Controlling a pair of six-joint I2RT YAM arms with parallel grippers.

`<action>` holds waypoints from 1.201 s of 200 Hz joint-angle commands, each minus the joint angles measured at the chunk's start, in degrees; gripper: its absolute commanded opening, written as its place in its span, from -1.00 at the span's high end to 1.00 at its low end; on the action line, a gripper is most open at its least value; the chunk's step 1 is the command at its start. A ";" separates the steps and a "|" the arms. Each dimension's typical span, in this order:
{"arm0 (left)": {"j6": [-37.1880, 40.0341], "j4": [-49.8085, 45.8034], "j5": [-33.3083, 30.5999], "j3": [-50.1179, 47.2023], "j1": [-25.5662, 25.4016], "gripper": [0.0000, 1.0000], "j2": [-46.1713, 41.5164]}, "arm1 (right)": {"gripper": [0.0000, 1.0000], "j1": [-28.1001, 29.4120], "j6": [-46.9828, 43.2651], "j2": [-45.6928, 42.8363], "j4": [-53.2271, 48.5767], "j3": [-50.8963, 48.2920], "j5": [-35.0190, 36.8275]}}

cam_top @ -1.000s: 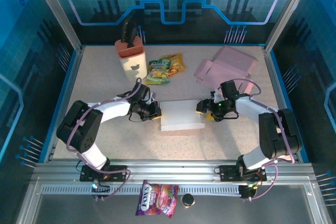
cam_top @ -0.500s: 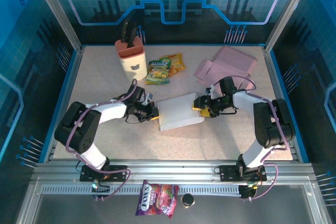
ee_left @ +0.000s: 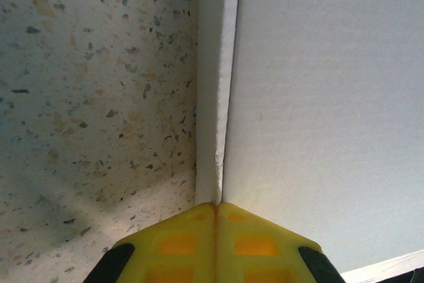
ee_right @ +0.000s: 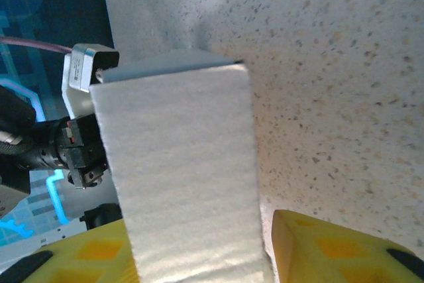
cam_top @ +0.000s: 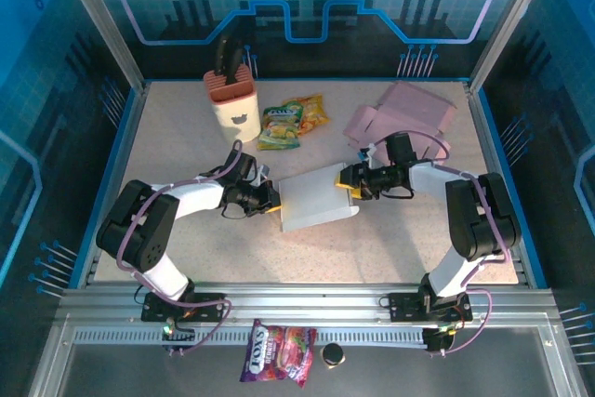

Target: Fold the paper box

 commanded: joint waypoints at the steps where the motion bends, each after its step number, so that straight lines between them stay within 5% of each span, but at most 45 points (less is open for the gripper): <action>1: 1.36 -3.29 -4.36 -1.64 0.58 0.86 -0.12 | 0.08 1.48 2.68 0.28 2.48 -0.76 -1.41; 53: 2.02 -3.10 -5.23 -1.62 0.59 0.77 -2.87 | 0.28 2.20 6.90 -0.27 3.34 -1.03 -0.96; 89: 5.68 -2.81 -10.03 -2.89 -0.91 0.37 -13.68 | 0.44 2.00 9.75 -2.22 0.82 -1.00 0.17; 123: 24.93 3.72 -9.58 -7.10 -8.27 0.04 -28.83 | 0.54 0.42 19.02 -3.85 0.21 -2.19 0.11; 140: 34.95 4.07 -12.13 -8.62 -13.66 -0.41 -35.03 | 0.53 -0.32 24.87 -5.06 -0.35 -2.82 -0.24; 156: 45.83 -1.31 -9.80 -7.30 -15.91 -0.50 -36.22 | 0.51 -0.85 29.80 -5.91 -1.46 -2.94 -1.13; 178: 56.78 -4.45 -15.07 -7.28 -19.90 -0.60 -36.59 | 0.50 -1.26 36.65 -6.22 -2.86 -3.50 -3.38; 240: 68.93 -4.60 -21.23 -4.44 -20.92 -0.66 -28.23 | 0.49 -1.89 44.72 -8.02 -9.68 -4.58 -7.78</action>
